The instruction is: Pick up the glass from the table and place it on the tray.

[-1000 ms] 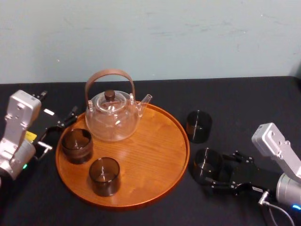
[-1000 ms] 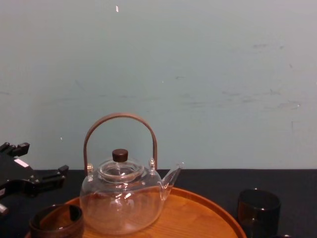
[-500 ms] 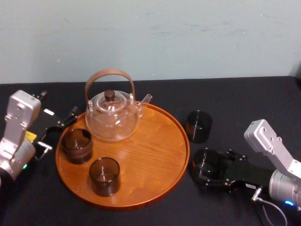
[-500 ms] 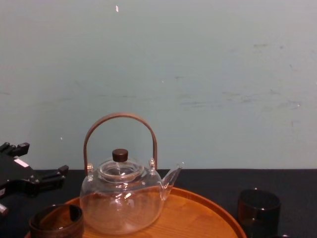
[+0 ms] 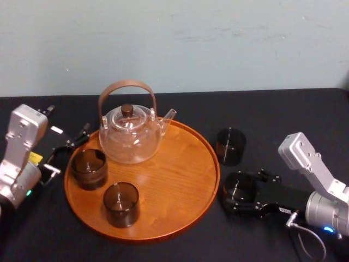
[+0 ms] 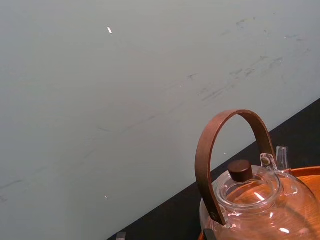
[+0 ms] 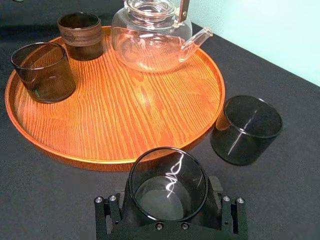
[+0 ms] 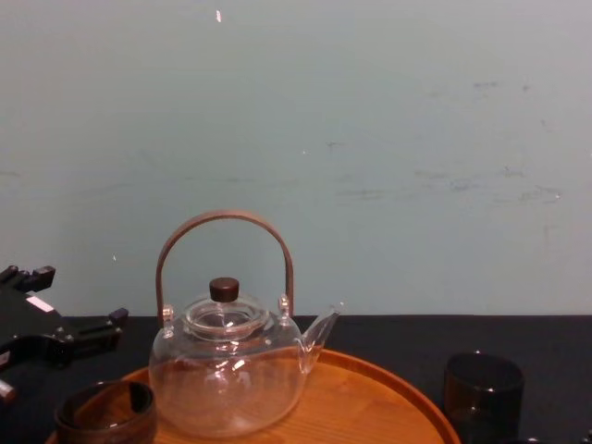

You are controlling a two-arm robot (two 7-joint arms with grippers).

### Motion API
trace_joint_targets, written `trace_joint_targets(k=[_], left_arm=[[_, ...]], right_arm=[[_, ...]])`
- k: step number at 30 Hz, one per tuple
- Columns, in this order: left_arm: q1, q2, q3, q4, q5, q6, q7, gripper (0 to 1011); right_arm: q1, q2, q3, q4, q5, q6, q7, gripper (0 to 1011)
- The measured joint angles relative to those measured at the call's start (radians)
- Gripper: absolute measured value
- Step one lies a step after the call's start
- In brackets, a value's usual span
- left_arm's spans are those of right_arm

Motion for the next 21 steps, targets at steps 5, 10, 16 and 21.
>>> trace_joint_targets(k=[5,10,16,21], left_arm=[[0.000,0.000,0.000,0.000,0.000,0.000,0.000,1001],[0.000,0.000,0.000,0.000,0.000,0.000,0.000,1001],[0.000,0.000,0.000,0.000,0.000,0.000,0.000,1001],[0.000,0.000,0.000,0.000,0.000,0.000,0.000,1001]], right_arm=[[0.009,-0.004,-0.008,0.006,0.000,0.000,0.000,1002],[0.012,-0.004,-0.011,0.008,-0.001,-0.002,0.000,1002],[0.012,-0.004,-0.010,0.007,-0.001,-0.003,0.000,1002],[0.011,-0.003,-0.009,0.007,-0.001,-0.003,0.000,935]])
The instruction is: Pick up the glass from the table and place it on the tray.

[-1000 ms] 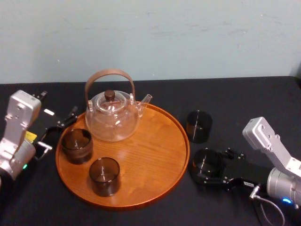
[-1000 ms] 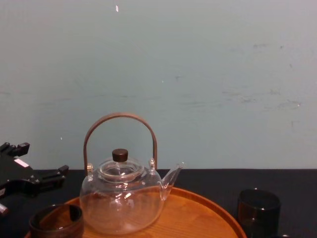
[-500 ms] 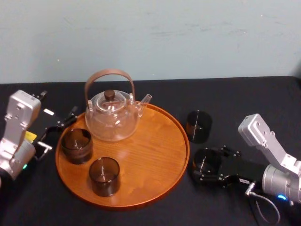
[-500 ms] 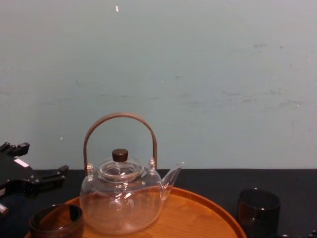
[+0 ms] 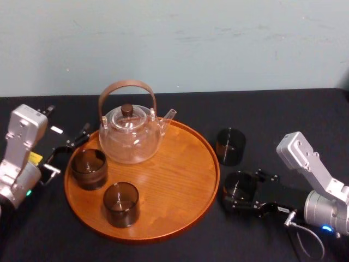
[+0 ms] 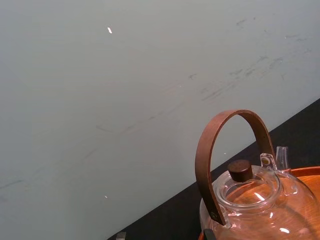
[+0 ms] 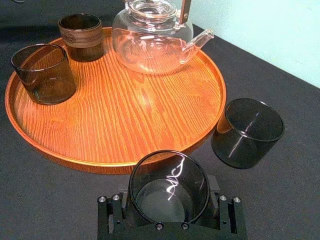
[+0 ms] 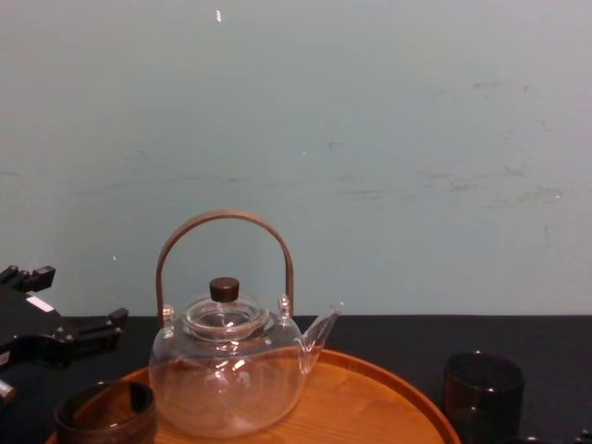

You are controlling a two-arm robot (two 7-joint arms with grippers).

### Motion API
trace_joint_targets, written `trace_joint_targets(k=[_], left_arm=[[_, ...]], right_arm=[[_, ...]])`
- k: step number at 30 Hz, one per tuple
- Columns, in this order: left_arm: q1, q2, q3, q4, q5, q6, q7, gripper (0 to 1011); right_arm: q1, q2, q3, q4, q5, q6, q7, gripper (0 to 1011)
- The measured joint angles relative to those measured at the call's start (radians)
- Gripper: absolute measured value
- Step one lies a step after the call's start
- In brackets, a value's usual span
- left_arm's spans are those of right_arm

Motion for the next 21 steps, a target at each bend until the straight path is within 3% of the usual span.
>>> trace_joint_targets(k=[21], left_arm=[[0.000,0.000,0.000,0.000,0.000,0.000,0.000,1001]], right_arm=[[-0.001,0.000,0.001,-0.001,0.000,0.000,0.000,907]])
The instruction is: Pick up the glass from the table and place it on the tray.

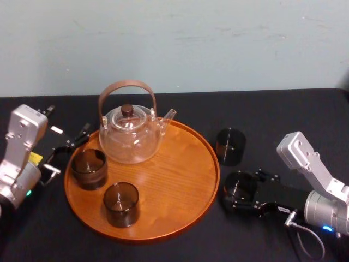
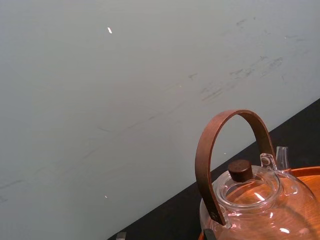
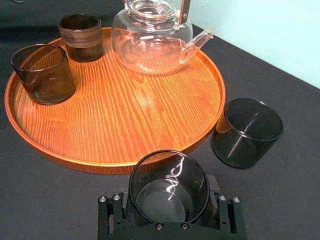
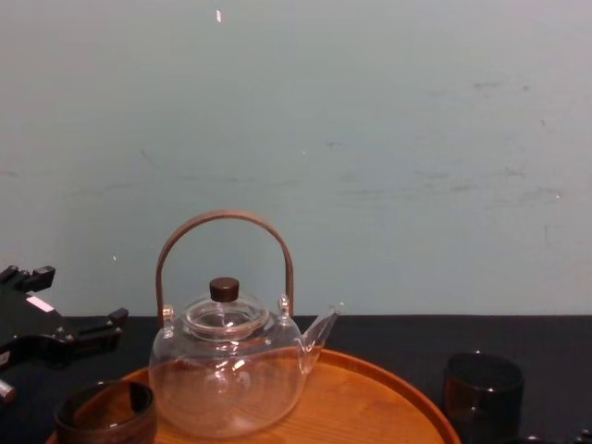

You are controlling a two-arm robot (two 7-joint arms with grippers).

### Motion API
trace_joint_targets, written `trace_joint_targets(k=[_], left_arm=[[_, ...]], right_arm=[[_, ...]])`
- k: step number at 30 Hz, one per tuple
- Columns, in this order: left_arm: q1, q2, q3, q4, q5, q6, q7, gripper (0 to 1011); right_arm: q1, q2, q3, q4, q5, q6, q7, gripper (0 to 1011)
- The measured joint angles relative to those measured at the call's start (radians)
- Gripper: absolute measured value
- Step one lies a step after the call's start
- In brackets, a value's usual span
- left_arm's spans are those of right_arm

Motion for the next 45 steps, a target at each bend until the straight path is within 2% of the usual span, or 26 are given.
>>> trace_joint_targets(k=[11,20,30,39,45], left_arm=[[0.000,0.000,0.000,0.000,0.000,0.000,0.000,1001],[0.000,0.000,0.000,0.000,0.000,0.000,0.000,1001],[0.000,0.000,0.000,0.000,0.000,0.000,0.000,1001],[0.000,0.000,0.000,0.000,0.000,0.000,0.000,1001],[0.000,0.000,0.000,0.000,0.000,0.000,0.000,1001]], right_arm=[[0.008,0.012,0.019,-0.023,0.023,-0.002,0.001,907],[0.043,0.025,0.022,-0.043,0.027,-0.020,0.012,907],[0.112,0.010,-0.021,-0.023,0.007,-0.052,0.048,907],[0.193,-0.034,-0.083,0.037,-0.017,-0.071,0.079,907],[0.224,-0.060,-0.107,0.071,-0.026,-0.078,0.084,907]])
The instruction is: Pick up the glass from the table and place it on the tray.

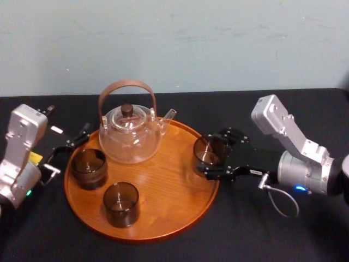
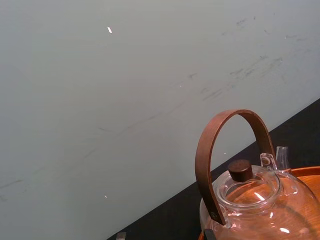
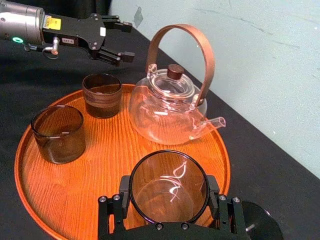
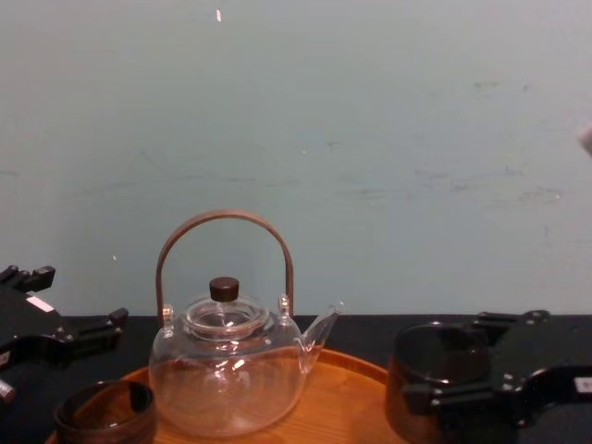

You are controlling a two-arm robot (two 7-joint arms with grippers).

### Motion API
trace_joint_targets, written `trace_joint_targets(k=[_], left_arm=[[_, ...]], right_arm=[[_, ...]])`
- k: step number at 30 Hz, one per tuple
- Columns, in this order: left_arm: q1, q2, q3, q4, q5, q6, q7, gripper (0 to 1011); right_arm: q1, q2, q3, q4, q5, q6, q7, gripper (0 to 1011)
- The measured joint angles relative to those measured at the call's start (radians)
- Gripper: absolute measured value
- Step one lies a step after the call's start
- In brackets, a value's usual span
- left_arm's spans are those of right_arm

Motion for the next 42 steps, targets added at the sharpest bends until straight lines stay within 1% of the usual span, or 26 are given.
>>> trace_joint_targets(k=[4,8,14,23,29,42], left_arm=[[0.000,0.000,0.000,0.000,0.000,0.000,0.000,1001],[0.000,0.000,0.000,0.000,0.000,0.000,0.000,1001],[0.000,0.000,0.000,0.000,0.000,0.000,0.000,1001],[0.000,0.000,0.000,0.000,0.000,0.000,0.000,1001],[0.000,0.000,0.000,0.000,0.000,0.000,0.000,1001],[0.000,0.000,0.000,0.000,0.000,0.000,0.000,1001]], right_arm=[[0.021,-0.019,-0.021,0.023,-0.004,-0.006,0.008,907],[0.032,-0.031,-0.036,0.033,-0.006,-0.014,0.017,907],[0.037,-0.040,-0.062,0.038,-0.007,-0.025,0.032,907],[0.034,-0.041,-0.094,0.041,-0.011,-0.039,0.050,907],[0.035,-0.046,-0.108,0.056,-0.012,-0.047,0.057,907],[0.047,-0.071,-0.133,0.105,-0.012,-0.061,0.068,907]])
